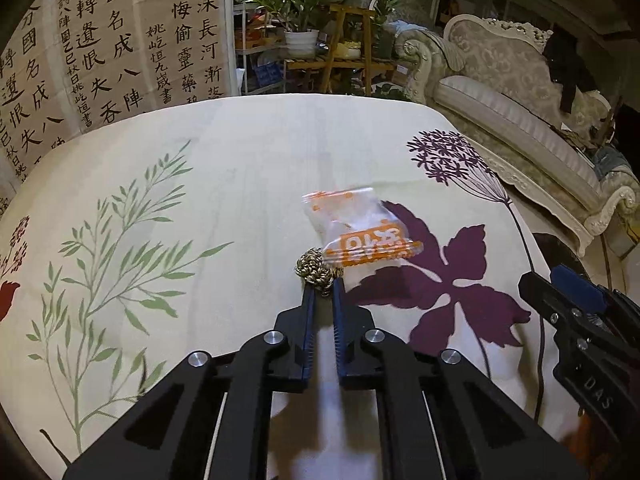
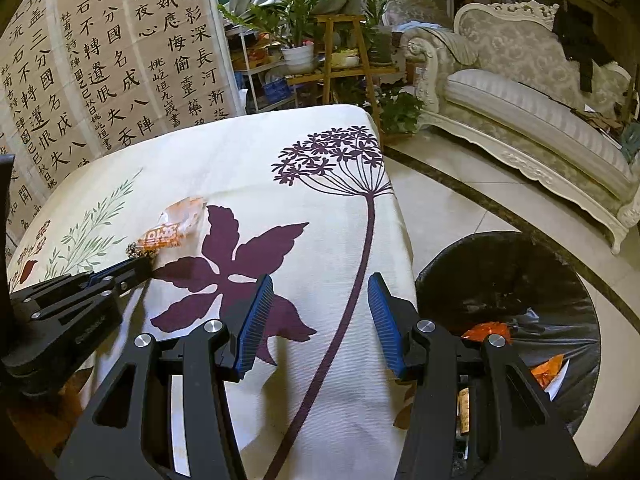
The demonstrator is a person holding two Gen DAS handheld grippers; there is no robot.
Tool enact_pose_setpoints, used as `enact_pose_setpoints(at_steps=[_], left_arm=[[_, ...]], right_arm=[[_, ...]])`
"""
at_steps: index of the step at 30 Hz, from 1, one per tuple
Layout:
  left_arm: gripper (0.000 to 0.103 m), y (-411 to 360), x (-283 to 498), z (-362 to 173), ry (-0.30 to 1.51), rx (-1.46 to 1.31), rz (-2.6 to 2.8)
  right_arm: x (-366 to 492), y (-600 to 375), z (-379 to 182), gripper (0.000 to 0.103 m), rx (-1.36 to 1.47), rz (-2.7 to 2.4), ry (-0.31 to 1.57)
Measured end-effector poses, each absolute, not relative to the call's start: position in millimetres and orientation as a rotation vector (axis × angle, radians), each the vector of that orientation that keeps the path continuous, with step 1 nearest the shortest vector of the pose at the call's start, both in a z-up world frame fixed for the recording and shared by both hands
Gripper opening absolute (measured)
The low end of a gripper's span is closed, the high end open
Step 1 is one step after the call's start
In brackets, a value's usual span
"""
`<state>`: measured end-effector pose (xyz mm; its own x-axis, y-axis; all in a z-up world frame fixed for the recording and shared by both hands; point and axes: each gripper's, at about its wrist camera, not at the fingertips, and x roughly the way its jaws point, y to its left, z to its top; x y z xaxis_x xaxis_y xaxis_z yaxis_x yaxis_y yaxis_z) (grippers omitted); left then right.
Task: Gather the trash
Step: 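Move both tools back over the bed toward the wrapper and pinecone, then grasp the pinecone with the left tool while the right tool grasps the snack wrapper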
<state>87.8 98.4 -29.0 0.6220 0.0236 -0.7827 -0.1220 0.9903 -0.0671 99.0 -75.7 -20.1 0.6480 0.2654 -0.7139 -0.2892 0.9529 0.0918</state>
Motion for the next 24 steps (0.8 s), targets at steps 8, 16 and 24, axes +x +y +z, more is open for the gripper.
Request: enact_pose_setpoints(at_steps=[8,16,24], left_arm=[[0.007,116.9,77.6,-22.7,0.873,-0.122,0.117],[0.007,143.4,69.6,-19.4,0.849,-0.119,0.171],[0.007,180.0,64.9,-22.3,0.842,-0.115,0.230]], right_arm=[[97.7,-57.1,-15.9,0.048,-0.047,0.344,0.797],[96.4,-26.2,-9.9,0.050,-0.072,0.394,0.789],[102.3,17.2,-9.5,0.056,-0.081,0.448,0.797]])
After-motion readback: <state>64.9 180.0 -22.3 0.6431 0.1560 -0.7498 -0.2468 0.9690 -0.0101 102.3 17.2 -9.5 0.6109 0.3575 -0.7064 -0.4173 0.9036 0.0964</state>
